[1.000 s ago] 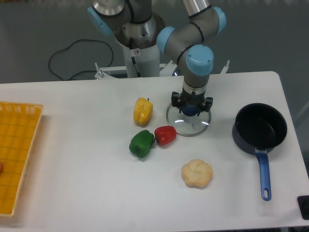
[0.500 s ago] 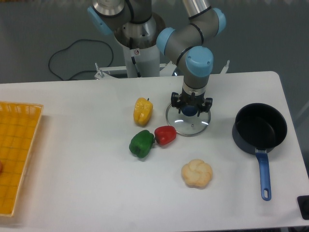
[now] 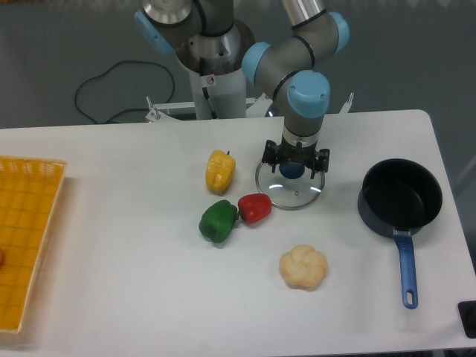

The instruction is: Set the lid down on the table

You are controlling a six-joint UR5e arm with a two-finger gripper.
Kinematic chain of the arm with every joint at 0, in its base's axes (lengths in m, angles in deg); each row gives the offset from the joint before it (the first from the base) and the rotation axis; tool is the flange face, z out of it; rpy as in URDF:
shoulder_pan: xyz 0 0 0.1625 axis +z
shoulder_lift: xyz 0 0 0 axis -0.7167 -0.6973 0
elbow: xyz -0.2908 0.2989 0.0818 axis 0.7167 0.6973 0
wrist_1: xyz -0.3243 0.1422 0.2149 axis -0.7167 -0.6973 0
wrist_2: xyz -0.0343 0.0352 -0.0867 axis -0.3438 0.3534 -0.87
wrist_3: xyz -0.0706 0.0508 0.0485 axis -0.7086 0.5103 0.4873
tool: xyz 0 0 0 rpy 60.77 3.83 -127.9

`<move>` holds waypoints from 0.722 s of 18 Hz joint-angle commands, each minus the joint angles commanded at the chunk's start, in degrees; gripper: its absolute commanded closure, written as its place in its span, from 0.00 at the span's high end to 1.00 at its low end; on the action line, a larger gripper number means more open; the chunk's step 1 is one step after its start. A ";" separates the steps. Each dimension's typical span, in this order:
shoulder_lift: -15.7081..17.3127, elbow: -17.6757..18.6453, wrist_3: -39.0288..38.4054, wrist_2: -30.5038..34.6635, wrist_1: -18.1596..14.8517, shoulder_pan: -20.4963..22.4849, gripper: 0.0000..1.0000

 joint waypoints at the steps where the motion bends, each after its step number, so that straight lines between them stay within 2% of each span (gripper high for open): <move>1: 0.44 -1.49 0.09 0.61 -0.96 -0.18 1.00; 5: 0.53 -7.28 0.18 0.97 -2.55 -0.35 1.00; 6: 0.44 -9.04 0.18 0.97 -3.86 -0.35 1.00; 10: 0.27 -17.83 0.87 0.53 -14.57 0.70 1.00; 11: 0.01 -20.03 3.40 0.44 -17.12 0.79 1.00; 13: 0.09 -23.11 14.26 0.62 -21.08 1.57 1.00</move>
